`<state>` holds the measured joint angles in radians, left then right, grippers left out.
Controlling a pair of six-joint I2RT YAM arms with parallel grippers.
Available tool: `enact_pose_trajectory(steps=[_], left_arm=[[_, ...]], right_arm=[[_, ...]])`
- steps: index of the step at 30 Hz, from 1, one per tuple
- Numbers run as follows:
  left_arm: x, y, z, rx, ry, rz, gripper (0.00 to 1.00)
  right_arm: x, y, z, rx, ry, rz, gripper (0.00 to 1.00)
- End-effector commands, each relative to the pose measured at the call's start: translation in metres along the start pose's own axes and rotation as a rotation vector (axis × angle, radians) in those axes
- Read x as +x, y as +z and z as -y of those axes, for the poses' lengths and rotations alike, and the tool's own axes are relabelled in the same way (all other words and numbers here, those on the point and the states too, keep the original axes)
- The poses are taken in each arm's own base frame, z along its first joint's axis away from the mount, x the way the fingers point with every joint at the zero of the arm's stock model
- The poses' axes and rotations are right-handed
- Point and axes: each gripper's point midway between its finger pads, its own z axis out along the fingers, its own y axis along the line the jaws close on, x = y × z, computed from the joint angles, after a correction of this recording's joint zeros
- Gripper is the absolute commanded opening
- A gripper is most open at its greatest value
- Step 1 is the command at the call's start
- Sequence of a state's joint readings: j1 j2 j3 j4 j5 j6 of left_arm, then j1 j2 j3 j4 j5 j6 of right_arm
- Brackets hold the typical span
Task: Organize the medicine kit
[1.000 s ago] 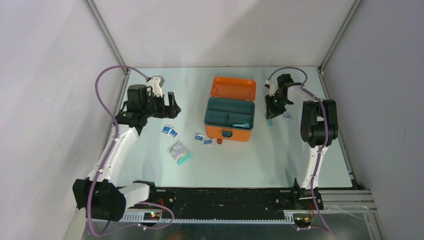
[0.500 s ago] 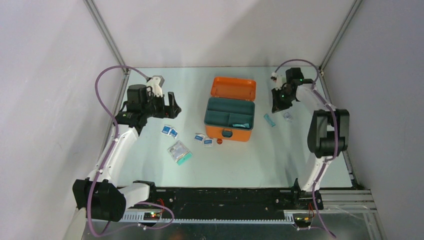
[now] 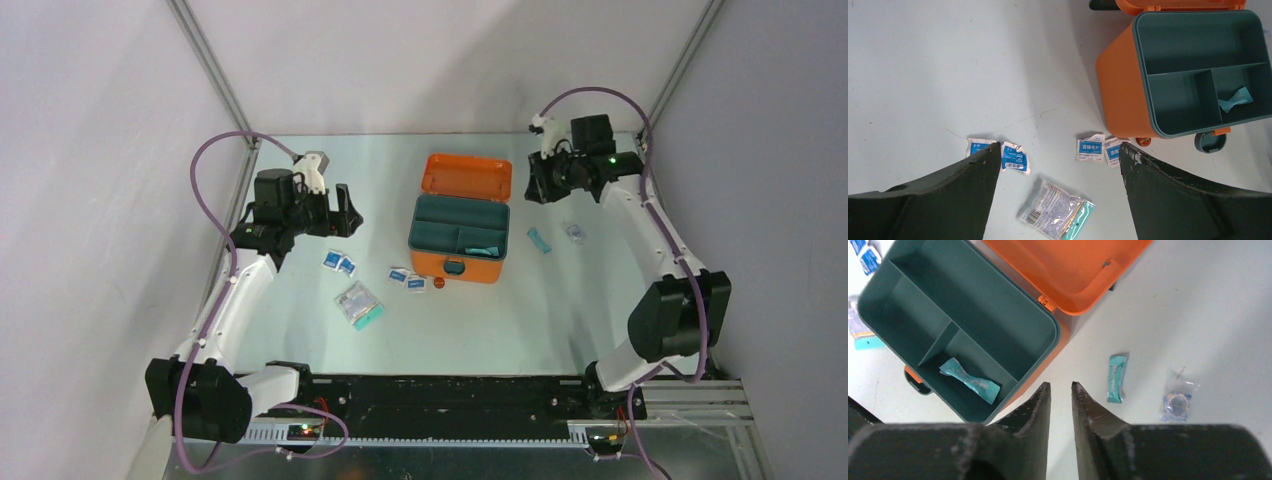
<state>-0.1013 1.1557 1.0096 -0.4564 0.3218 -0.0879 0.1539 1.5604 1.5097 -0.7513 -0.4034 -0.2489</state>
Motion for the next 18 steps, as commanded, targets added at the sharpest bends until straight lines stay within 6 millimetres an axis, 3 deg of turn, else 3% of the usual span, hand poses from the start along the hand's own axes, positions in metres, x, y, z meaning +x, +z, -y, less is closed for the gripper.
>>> enact_pose_trajectory(steps=[1,6,13,18], left_arm=[[-0.012,-0.006,0.002,0.009,0.01,0.05,0.92],[-0.012,-0.006,0.002,0.006,0.012,0.052,0.92],[-0.011,-0.005,0.001,0.003,0.012,0.049,0.92],[-0.011,-0.005,0.001,0.002,0.013,0.047,0.92]], right_arm=[[0.027,0.027,0.022,0.01,0.025,-0.1,0.3],[0.062,0.055,0.056,0.025,0.007,-0.234,0.37],[0.109,0.087,0.075,0.028,-0.012,-0.398,0.4],[0.129,0.103,0.086,0.059,-0.03,-0.457,0.39]])
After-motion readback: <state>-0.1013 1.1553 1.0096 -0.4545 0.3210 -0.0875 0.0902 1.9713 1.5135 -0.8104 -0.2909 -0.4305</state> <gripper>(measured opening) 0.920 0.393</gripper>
